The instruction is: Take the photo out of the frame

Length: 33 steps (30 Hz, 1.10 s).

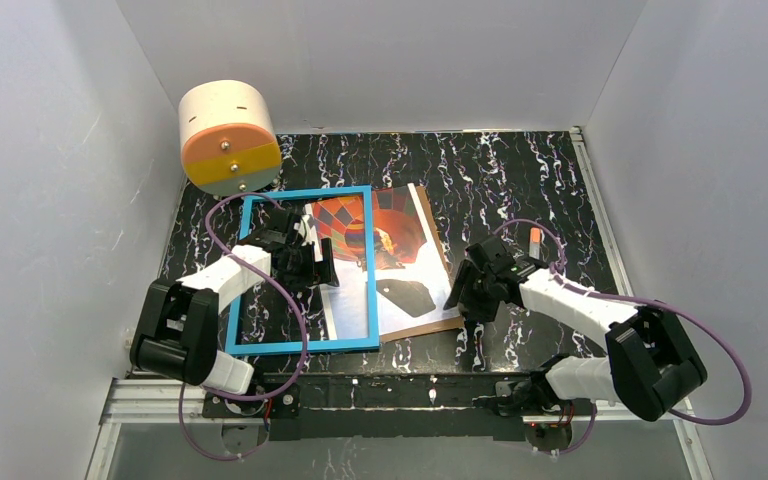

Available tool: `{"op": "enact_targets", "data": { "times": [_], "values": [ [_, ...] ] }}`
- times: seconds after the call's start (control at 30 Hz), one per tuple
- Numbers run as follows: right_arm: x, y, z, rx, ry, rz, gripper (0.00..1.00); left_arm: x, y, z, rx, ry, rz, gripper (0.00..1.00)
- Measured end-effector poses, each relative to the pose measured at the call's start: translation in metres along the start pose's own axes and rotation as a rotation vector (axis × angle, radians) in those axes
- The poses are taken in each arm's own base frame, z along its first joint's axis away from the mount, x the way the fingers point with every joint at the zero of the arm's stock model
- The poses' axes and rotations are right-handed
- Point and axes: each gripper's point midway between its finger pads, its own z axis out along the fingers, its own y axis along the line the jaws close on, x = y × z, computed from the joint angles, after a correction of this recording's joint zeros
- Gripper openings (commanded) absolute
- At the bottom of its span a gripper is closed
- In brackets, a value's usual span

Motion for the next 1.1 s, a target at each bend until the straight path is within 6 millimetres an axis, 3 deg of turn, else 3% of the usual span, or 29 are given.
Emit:
{"op": "enact_targets", "data": {
  "times": [0.37, 0.57, 1.1],
  "values": [
    [0.002, -0.001, 0.002, -0.008, 0.014, -0.017, 0.48, 0.000, 0.000, 0.001, -0.009, 0.008, 0.007, 0.86],
    [0.002, -0.001, 0.001, -0.010, 0.011, -0.022, 0.34, 0.001, 0.000, 0.001, -0.013, 0.010, 0.012, 0.85],
    [0.002, 0.011, -0.008, -0.069, 0.011, -0.005, 0.28, 0.001, 0.000, 0.002, -0.021, 0.012, 0.021, 0.84]
  ]
}}
